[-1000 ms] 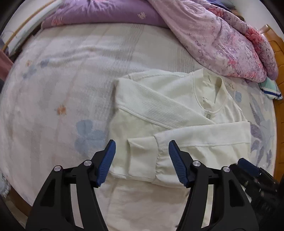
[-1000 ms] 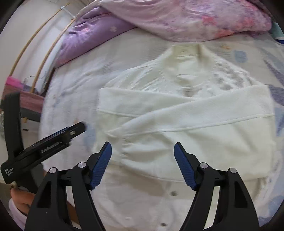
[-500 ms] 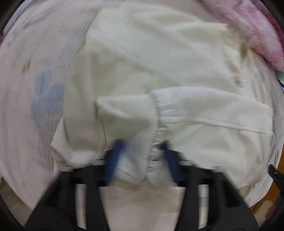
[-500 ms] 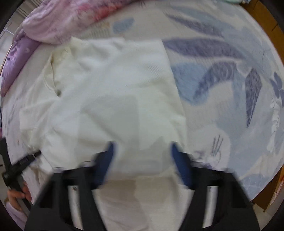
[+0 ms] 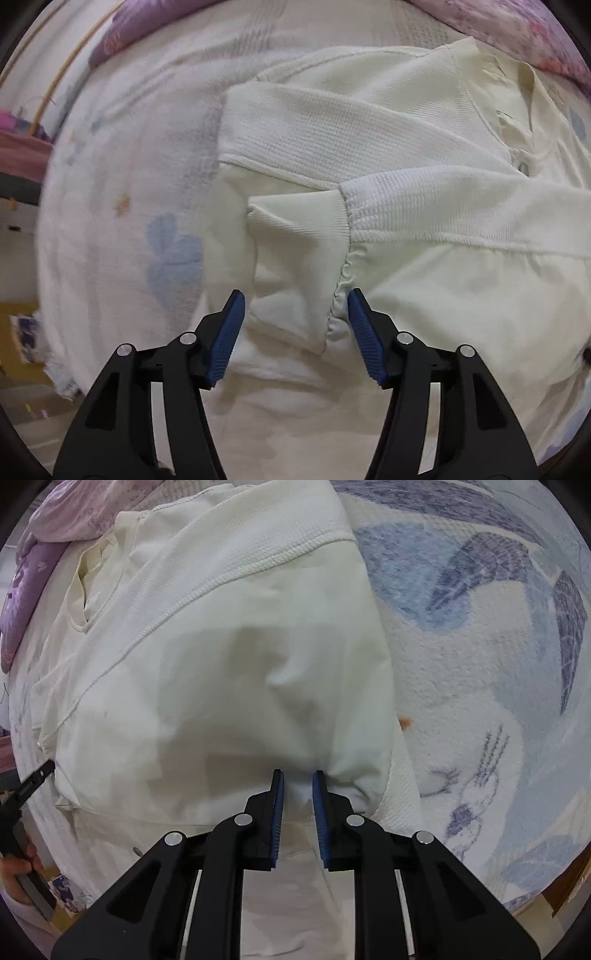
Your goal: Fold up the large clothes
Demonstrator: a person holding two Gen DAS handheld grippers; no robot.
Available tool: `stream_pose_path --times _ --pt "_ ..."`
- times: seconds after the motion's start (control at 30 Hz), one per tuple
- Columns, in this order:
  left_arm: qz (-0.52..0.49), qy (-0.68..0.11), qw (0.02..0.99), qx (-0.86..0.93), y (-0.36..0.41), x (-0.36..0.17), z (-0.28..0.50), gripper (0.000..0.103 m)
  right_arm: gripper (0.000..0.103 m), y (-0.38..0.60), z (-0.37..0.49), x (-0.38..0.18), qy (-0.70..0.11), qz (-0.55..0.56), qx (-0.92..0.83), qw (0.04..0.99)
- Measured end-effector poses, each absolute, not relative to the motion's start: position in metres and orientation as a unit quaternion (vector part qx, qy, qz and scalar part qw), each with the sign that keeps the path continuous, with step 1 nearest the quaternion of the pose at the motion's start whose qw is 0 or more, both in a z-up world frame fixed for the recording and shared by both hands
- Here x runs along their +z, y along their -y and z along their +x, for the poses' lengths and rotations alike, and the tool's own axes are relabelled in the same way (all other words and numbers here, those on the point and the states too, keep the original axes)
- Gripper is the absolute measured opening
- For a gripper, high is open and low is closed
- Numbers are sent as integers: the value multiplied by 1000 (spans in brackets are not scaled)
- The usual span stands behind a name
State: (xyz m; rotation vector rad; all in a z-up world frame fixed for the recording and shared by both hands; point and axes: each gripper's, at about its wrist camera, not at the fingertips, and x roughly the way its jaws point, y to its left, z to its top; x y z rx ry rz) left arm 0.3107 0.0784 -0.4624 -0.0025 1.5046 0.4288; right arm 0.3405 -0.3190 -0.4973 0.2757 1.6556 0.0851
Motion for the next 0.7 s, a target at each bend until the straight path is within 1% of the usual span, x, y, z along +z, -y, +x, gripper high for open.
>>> stream_pose_path --times 0.13,0.33,0.43,0.63,0.7 --pt "21 -666 720 194 -63 -439 317 59 16 324 358 -474 -714 123 41 689" --pt "-3 -654 736 174 -48 -424 341 59 17 327 411 -459 -682 112 41 722" --pt "3 -655 735 174 -44 -431 355 59 17 326 438 -464 -672 115 41 730" --pt "-14 -677 717 165 -46 -467 366 58 17 313 472 -484 -673 108 37 731" --pt "-19 -685 707 173 -47 -478 366 54 17 313 481 -492 -675 112 34 729"
